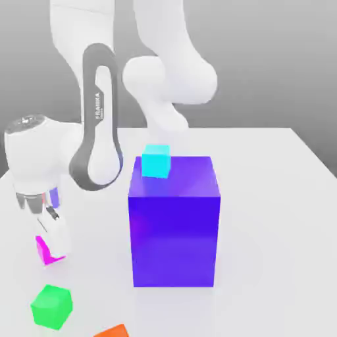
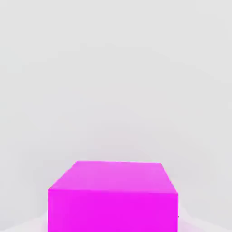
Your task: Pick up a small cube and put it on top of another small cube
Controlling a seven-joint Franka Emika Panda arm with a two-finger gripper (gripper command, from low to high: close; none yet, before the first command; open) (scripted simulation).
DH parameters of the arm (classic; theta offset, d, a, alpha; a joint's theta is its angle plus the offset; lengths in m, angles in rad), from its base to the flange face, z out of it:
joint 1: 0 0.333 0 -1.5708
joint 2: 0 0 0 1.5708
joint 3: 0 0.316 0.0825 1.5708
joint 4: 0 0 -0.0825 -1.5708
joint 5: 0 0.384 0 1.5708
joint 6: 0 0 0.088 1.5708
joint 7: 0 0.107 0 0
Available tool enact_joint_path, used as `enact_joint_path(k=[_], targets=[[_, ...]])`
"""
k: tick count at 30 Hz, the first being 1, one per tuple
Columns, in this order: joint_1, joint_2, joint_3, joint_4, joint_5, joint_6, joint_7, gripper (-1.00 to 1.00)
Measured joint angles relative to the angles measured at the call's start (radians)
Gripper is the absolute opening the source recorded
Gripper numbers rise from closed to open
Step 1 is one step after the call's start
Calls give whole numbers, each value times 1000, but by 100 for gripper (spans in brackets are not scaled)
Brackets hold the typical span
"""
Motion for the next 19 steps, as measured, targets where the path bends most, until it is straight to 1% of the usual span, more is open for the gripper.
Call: enact_joint_path(k=[2,3,11,13,15,16,19], targets=[[5,-63,-19,-13,-66,-49,49,-100],[12,-72,-14,5,-83,-76,42,-100],[91,-29,111,272,-137,-297,-165,-100],[92,22,133,301,-130,-274,-193,-100],[86,89,147,311,-113,-218,-212,-100],[81,121,154,313,-106,-189,-218,100],[81,121,154,313,-106,-189,-218,100]])
